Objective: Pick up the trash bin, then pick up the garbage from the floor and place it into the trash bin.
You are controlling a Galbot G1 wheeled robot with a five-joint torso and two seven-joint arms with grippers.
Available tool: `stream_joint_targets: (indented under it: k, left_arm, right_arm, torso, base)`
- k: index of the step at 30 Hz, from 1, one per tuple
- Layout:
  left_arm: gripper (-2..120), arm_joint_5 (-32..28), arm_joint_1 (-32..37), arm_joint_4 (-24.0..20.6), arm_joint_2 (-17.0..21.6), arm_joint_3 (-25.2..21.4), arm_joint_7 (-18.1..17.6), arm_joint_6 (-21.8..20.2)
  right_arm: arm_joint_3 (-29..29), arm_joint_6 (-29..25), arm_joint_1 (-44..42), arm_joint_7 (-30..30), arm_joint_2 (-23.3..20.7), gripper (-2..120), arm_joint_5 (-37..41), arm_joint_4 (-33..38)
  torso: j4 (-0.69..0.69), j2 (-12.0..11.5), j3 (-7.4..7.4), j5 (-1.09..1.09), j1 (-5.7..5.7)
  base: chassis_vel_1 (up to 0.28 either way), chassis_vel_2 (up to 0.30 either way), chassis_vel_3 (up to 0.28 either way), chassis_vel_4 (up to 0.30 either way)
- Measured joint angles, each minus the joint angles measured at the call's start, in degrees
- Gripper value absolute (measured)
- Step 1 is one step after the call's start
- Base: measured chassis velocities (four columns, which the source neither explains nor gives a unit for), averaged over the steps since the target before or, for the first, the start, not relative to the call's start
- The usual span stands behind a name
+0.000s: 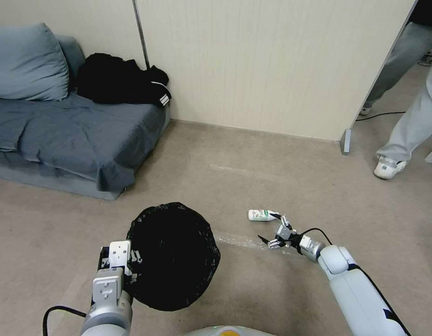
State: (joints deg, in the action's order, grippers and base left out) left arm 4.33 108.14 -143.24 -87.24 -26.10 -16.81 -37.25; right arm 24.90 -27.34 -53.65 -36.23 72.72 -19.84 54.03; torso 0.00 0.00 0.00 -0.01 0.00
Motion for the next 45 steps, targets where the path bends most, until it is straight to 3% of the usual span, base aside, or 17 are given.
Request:
stream_joint_targets:
  k: [24,39,45]
  left_arm:
    - [1,0.6,0.5,0.0,-0.4,-0.2,-0.1,0.3]
    - [1,1.1,0.8,0.0,-1.0,-0.5,-0.1,0.4]
    - [1,1.4,1.0,0.0,-1.1,-0.5,-0.1,0.4]
  right_arm:
    - [-3.7,-1.6,9.6,2.1,0.4,100,-1.2,-10.1]
    - [-5.8,-2.4,18.2,2.0,3.2,100,-1.6,-21.5]
    - [-5.9,-1.4,18.8,2.1,3.7,100,-2.0,-22.6]
  torso:
    - [0.0,0.0,0.0,0.01,0.0]
    - [0.01,0.0,0.0,0.0,0.0]
    - [0.0,0.0,0.0,0.0,0.0]
  base:
    - [0.0,0.0,0.0,0.0]
    - [0.0,0.0,0.0,0.0]
    - [0.0,0.0,0.0,0.0]
